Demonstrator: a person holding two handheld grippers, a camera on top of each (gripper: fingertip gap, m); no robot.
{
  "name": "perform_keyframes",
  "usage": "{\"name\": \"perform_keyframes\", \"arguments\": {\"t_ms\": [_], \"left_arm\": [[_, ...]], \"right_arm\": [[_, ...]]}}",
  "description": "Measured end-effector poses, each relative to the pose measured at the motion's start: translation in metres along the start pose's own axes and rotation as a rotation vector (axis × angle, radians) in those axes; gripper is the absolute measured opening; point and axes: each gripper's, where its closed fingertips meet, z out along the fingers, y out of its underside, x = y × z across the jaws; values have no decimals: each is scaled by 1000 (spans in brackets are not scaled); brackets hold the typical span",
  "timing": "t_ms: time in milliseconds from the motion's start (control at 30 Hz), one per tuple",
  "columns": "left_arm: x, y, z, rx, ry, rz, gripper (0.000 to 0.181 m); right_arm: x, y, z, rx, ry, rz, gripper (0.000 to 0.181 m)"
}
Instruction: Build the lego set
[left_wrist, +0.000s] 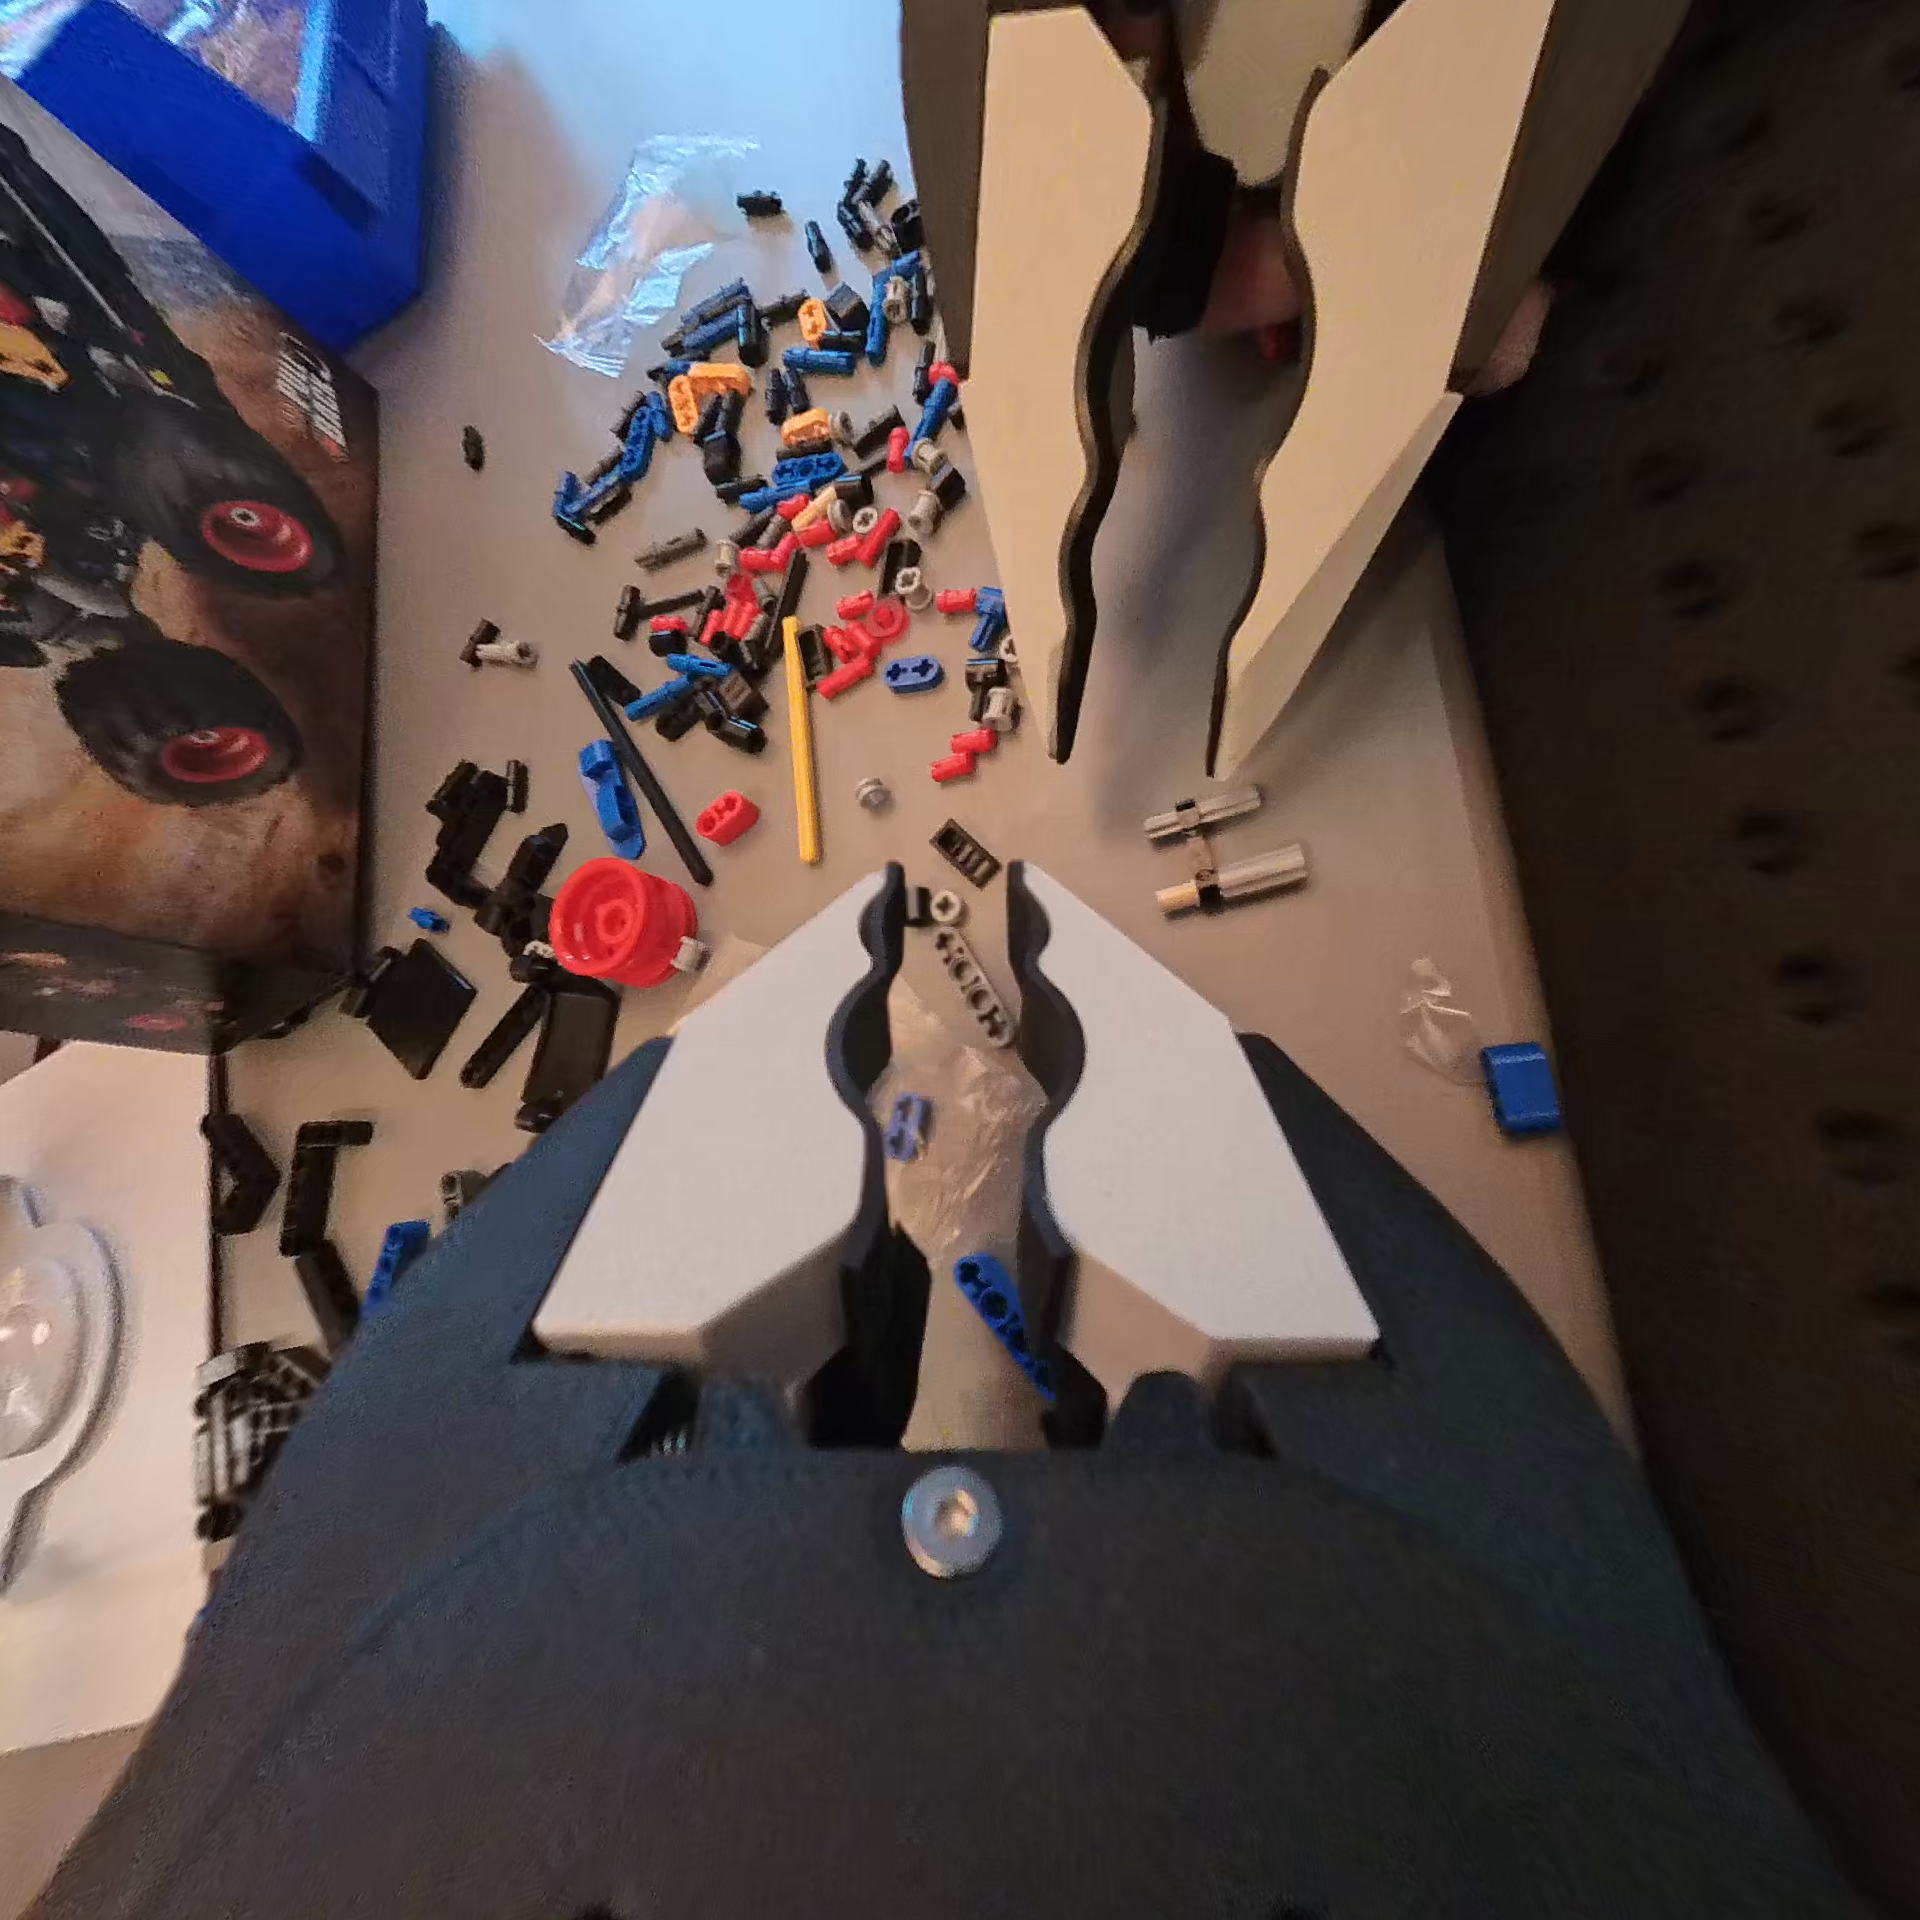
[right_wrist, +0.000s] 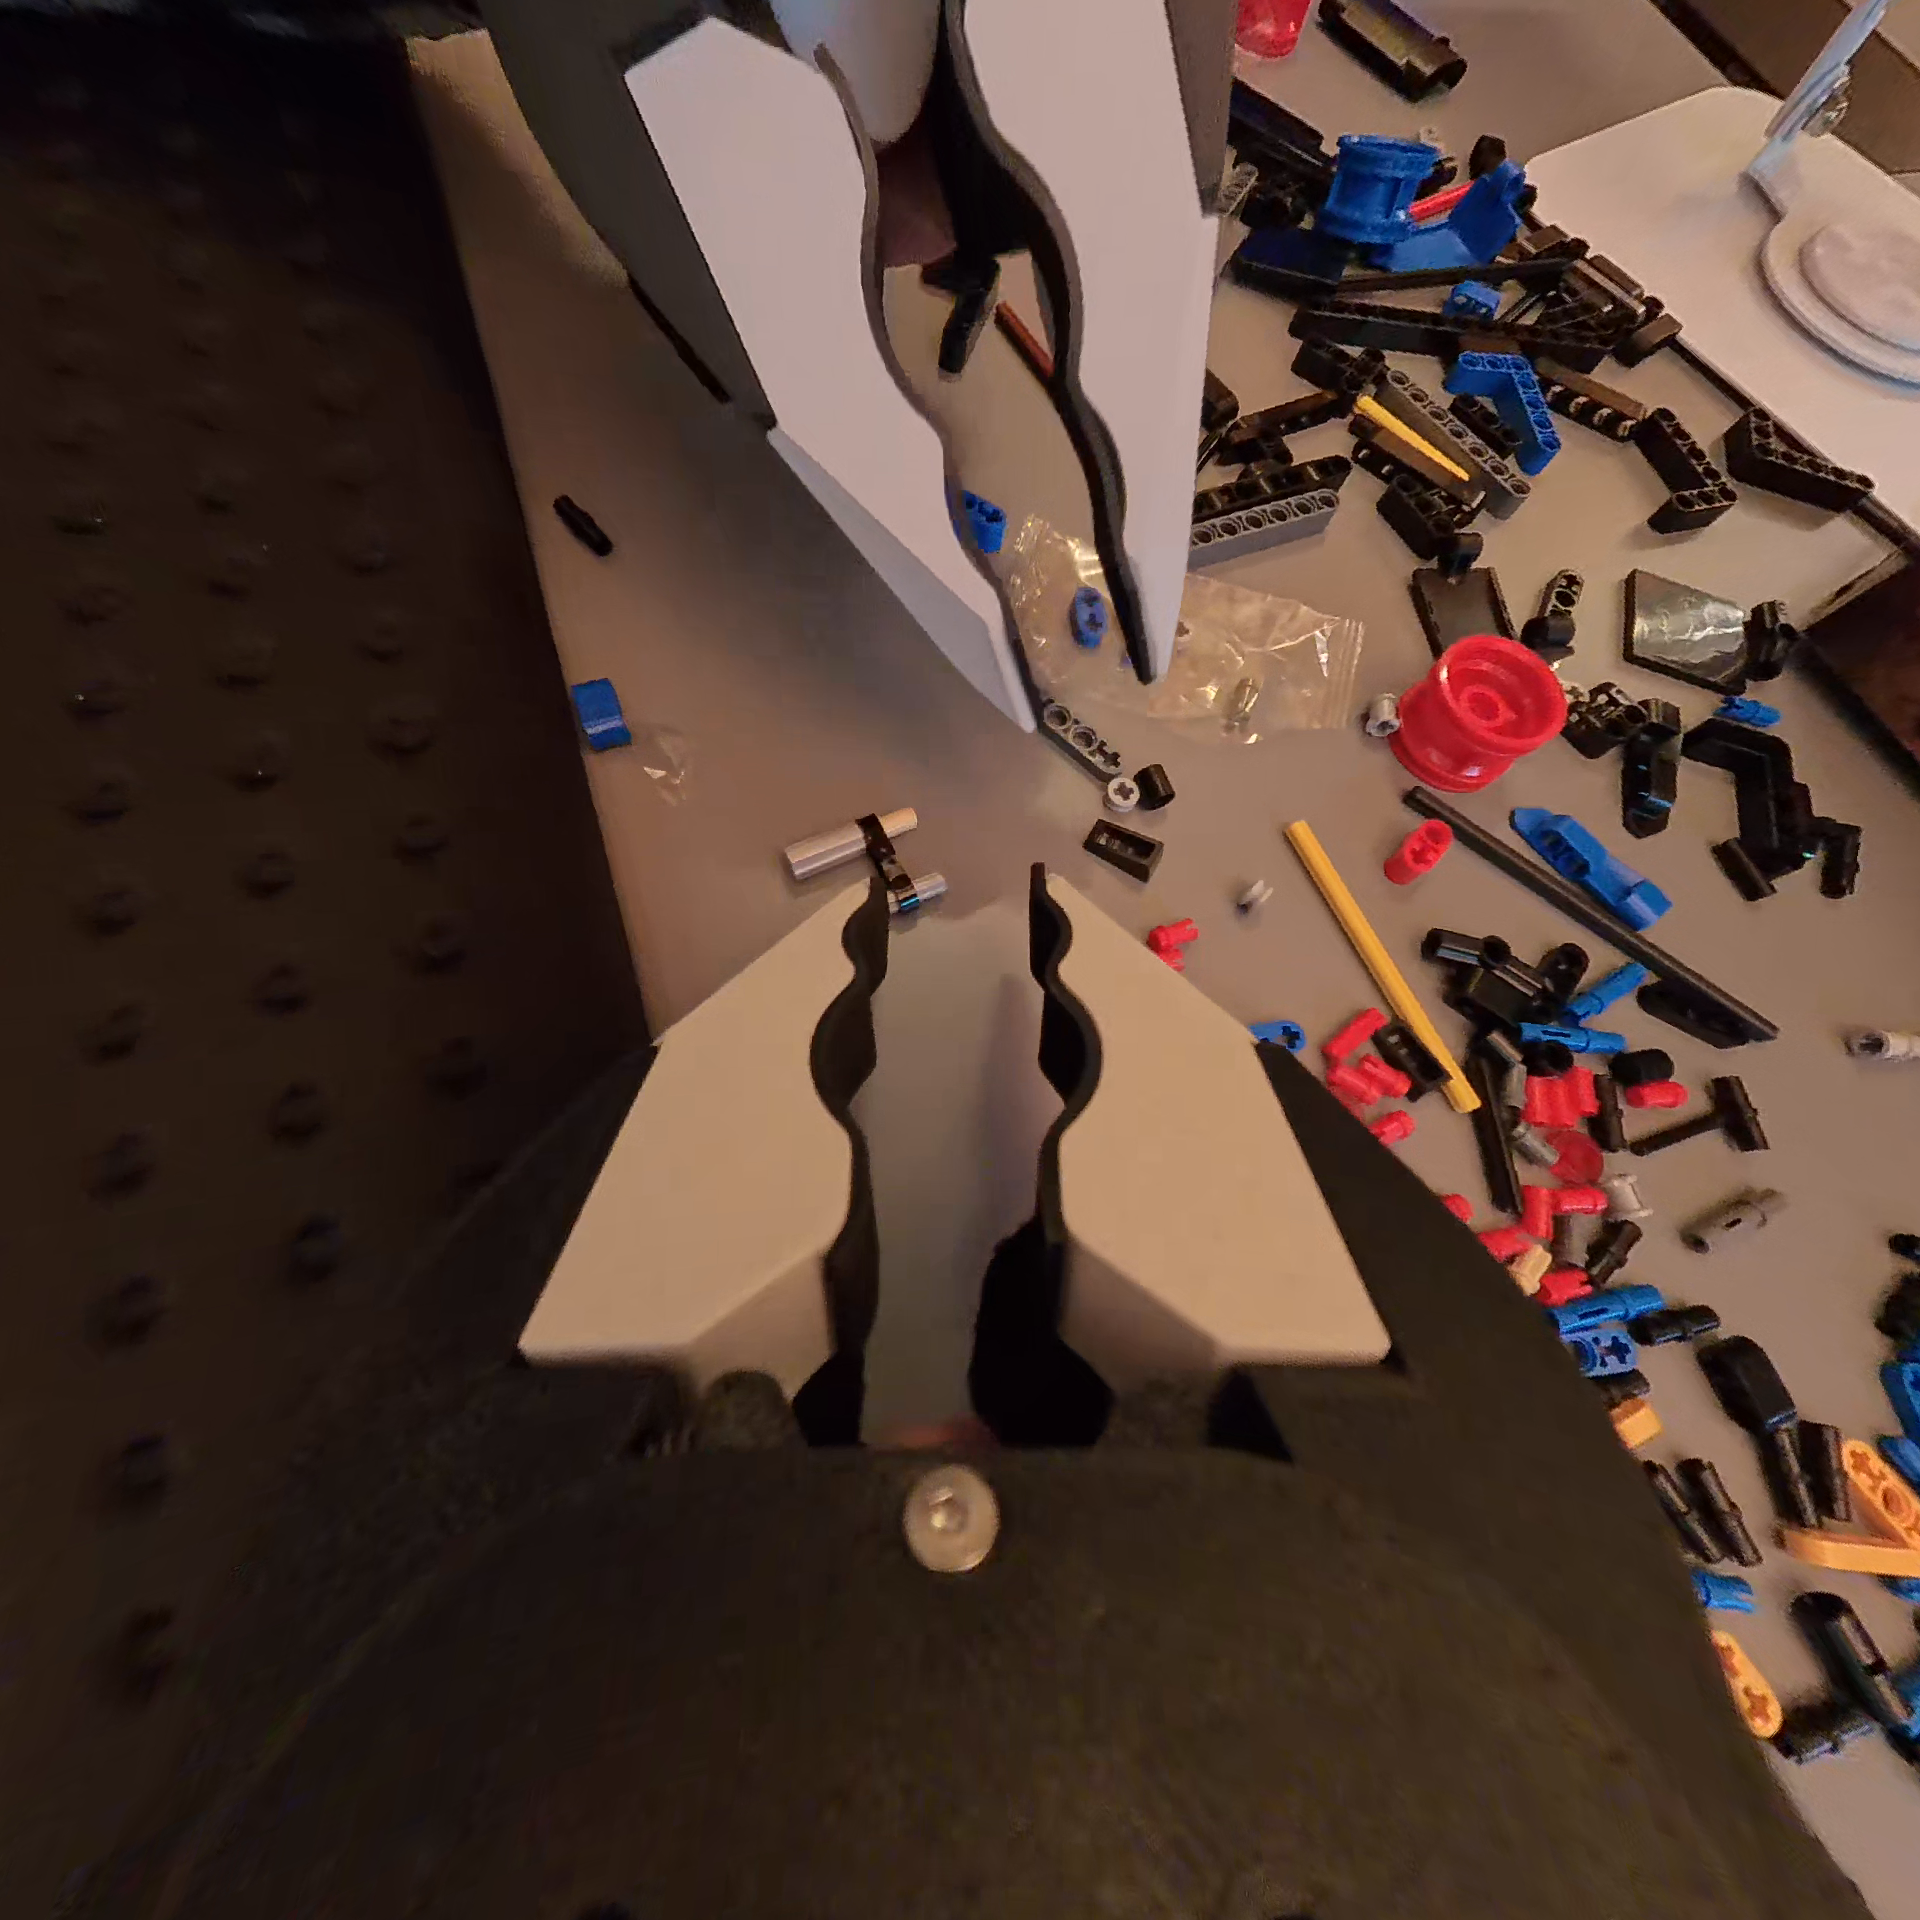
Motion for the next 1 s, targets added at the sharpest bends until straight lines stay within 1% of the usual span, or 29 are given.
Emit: {"name": "perform_keyframes", "arguments": {"t_ms": [133,233,300,367,433,500,567,667,733,767,800,833,867,933,1000], "left_arm": [[-10,-8,-14,13,-54,29,18],[-24,-13,-35,6,-129,57,21],[-38,-13,-61,-18,-204,73,22],[-50,-16,-96,-8,-261,52,21],[-56,-9,-130,-31,-298,22,22],[-56,12,-159,-122,-311,4,21],[-51,36,-182,-210,-315,-21,22],[-32,69,-199,-282,-283,-87,22],[-12,91,-196,-315,-228,-142,22],[-2,105,-194,-353,-211,-177,23],[9,123,-191,-410,-179,-263,26],[20,141,-190,-470,-144,-371,35],[24,152,-191,-484,-156,-423,38],[36,158,-185,-434,-132,-542,37],[40,172,-183,-444,-167,-600,36]], "right_arm": [[4,1,-1,9,5,24,25],[5,-1,-3,30,-2,47,25],[6,-1,-5,39,-5,55,25],[5,-2,-5,45,-9,58,25],[5,-1,-5,43,-9,54,25],[4,-1,-5,41,-7,47,25],[4,-1,-4,36,-8,44,25],[3,0,-3,27,-4,35,25],[3,1,-3,20,-1,27,25],[3,1,-2,16,0,24,25],[3,1,-2,14,1,23,25],[3,2,-2,12,3,21,25],[3,2,-2,11,4,20,25],[3,2,-2,9,5,19,25],[3,2,-2,11,4,22,25]]}}
